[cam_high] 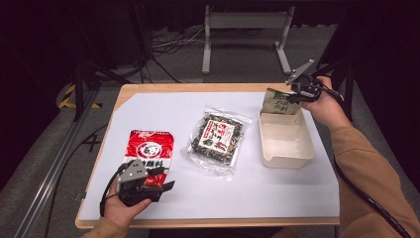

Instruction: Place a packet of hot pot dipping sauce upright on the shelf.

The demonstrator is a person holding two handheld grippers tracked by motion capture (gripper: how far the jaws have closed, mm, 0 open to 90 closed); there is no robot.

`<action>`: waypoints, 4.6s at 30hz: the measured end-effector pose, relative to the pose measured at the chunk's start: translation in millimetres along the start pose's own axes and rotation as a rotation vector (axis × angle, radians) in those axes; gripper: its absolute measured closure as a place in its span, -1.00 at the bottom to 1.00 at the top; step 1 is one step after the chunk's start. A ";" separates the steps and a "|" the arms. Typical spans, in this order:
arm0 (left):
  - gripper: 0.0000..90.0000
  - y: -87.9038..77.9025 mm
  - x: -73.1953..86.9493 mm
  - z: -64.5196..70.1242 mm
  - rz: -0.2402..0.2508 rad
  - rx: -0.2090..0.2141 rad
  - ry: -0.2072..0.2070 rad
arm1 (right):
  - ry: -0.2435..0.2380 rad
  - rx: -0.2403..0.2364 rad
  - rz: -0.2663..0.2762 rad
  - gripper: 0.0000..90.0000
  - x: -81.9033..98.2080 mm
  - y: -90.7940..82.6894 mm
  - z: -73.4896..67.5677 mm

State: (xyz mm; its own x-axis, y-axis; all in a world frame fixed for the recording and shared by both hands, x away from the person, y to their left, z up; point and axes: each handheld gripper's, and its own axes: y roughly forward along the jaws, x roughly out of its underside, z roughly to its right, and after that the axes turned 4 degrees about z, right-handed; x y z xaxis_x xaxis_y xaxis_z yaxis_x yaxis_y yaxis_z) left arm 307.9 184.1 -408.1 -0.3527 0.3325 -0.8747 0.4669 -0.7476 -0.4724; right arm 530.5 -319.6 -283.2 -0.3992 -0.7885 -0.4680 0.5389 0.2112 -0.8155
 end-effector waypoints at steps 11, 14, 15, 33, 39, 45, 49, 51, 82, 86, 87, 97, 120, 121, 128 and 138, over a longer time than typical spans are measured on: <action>-0.13 2.1 -0.4 0.2 -0.004 0.002 -0.001 | 0.063 0.010 0.064 0.50 2.0 -6.1 1.8; -0.13 2.1 -0.6 0.3 -0.004 0.002 -0.001 | 0.084 0.027 0.104 0.34 3.0 -10.8 3.0; -0.13 2.1 -0.6 0.2 -0.003 0.002 -0.001 | 0.084 0.028 0.114 0.30 3.5 -12.5 3.5; -0.13 5.4 -2.4 -0.5 -0.008 0.006 0.002 | 0.179 -0.013 0.410 -0.07 6.7 -47.6 -16.2; -0.14 5.1 -2.2 -0.6 -0.006 0.005 0.001 | 0.204 -0.039 0.512 -0.11 13.8 -57.5 -30.0; -0.14 4.6 -2.6 -0.5 -0.004 0.001 0.005 | 0.257 -0.081 0.589 -0.11 23.1 -65.1 -36.8; -0.14 3.8 -2.9 -1.0 -0.002 0.000 -0.004 | 0.285 -0.096 0.639 -0.11 33.7 -70.6 -44.3; -0.14 3.5 -3.1 -1.3 0.001 -0.004 -0.001 | 0.291 -0.098 0.657 -0.12 39.6 -72.4 -48.3; -0.26 -23.4 -25.4 -24.3 0.038 -0.069 -0.016 | 0.334 -0.072 0.695 -0.18 79.2 -51.5 -110.3; -0.27 -23.7 -27.8 -27.7 0.016 -0.073 -0.029 | 0.341 -0.080 0.693 -0.19 81.2 -50.6 -110.7; -0.27 -24.3 -29.0 -29.3 0.013 -0.078 -0.025 | 0.343 -0.083 0.692 -0.19 81.9 -50.3 -111.0; -0.33 -24.8 -36.2 -72.7 -0.042 -0.114 -0.096 | 0.338 -0.121 0.661 -0.12 85.5 -46.1 -116.2; -0.22 -20.1 -33.1 -148.0 -0.097 -0.237 -0.142 | 0.260 -0.191 0.653 -0.04 74.4 -48.4 -137.8; -0.22 -18.9 -33.1 -150.3 -0.090 -0.241 -0.143 | 0.263 -0.197 0.655 -0.03 74.7 -48.5 -137.9; -0.23 -12.0 -30.8 -168.9 -0.075 -0.251 -0.179 | 0.276 -0.230 0.667 0.05 75.1 -50.0 -140.9; -0.30 -3.6 -23.5 -194.1 -0.066 -0.251 -0.237 | 0.277 -0.230 0.651 0.00 79.5 -53.3 -149.1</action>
State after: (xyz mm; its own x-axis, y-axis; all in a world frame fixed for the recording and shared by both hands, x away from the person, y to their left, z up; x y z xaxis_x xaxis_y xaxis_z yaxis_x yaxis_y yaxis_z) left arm 472.0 290.6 -406.9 -0.5537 0.2103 -0.8057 0.6115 -0.5541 -0.5649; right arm 359.5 -307.4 -327.8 -0.2406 -0.2941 -0.9250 0.5737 0.7256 -0.3800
